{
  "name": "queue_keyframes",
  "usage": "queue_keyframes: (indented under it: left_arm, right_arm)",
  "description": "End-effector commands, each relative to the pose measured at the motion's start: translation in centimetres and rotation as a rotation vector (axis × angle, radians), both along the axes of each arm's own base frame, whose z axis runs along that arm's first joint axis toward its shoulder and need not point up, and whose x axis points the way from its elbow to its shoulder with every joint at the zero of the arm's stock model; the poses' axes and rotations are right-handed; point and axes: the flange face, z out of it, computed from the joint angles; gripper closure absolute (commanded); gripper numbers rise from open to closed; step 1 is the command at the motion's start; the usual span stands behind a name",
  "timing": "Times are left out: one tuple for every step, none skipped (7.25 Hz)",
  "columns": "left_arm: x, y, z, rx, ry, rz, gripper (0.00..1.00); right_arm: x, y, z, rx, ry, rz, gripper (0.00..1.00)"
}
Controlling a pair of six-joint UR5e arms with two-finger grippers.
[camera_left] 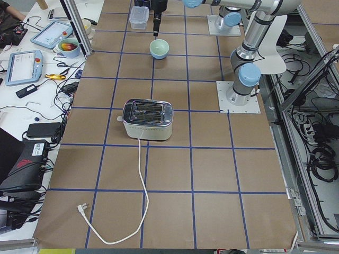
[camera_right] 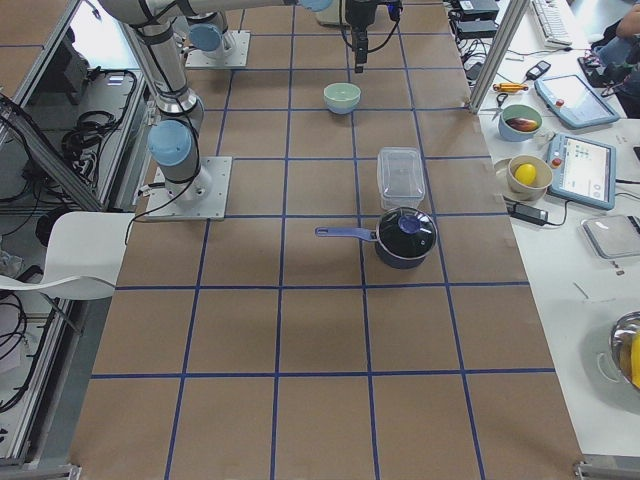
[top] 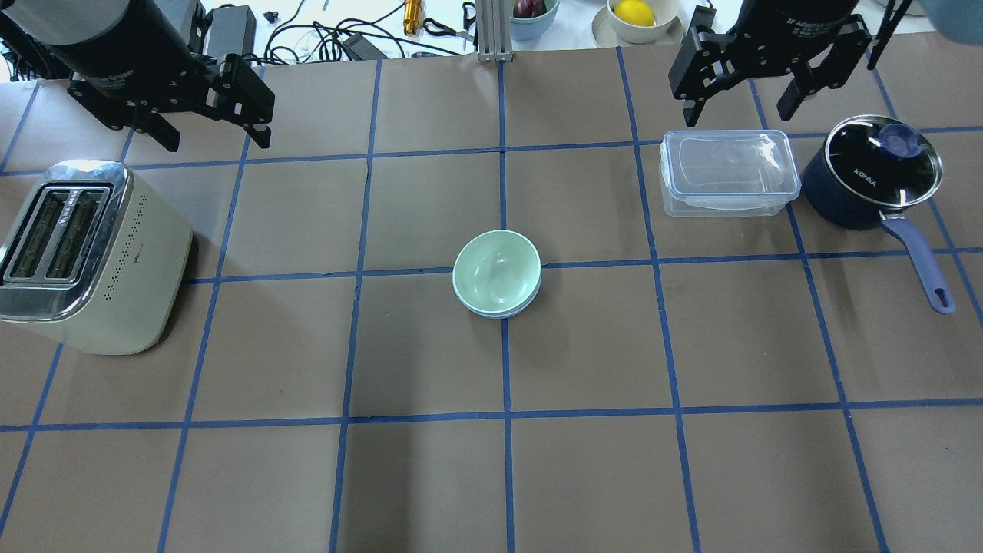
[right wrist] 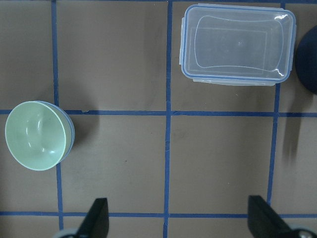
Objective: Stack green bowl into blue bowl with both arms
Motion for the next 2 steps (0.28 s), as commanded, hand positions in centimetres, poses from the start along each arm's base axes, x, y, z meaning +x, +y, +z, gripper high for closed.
queue_keyframes:
  left_arm:
    - [0.05, 0.01, 0.01, 0.000, -0.005, 0.001, 0.00]
    - [0.07, 0.09, 0.12, 0.000, -0.008, 0.002, 0.00]
  right_arm:
    - [0.02, -0.05, -0.08, 0.001, -0.002, -0.011, 0.00]
    - [0.02, -0.04, -0.02, 0.001, -0.002, -0.014, 0.00]
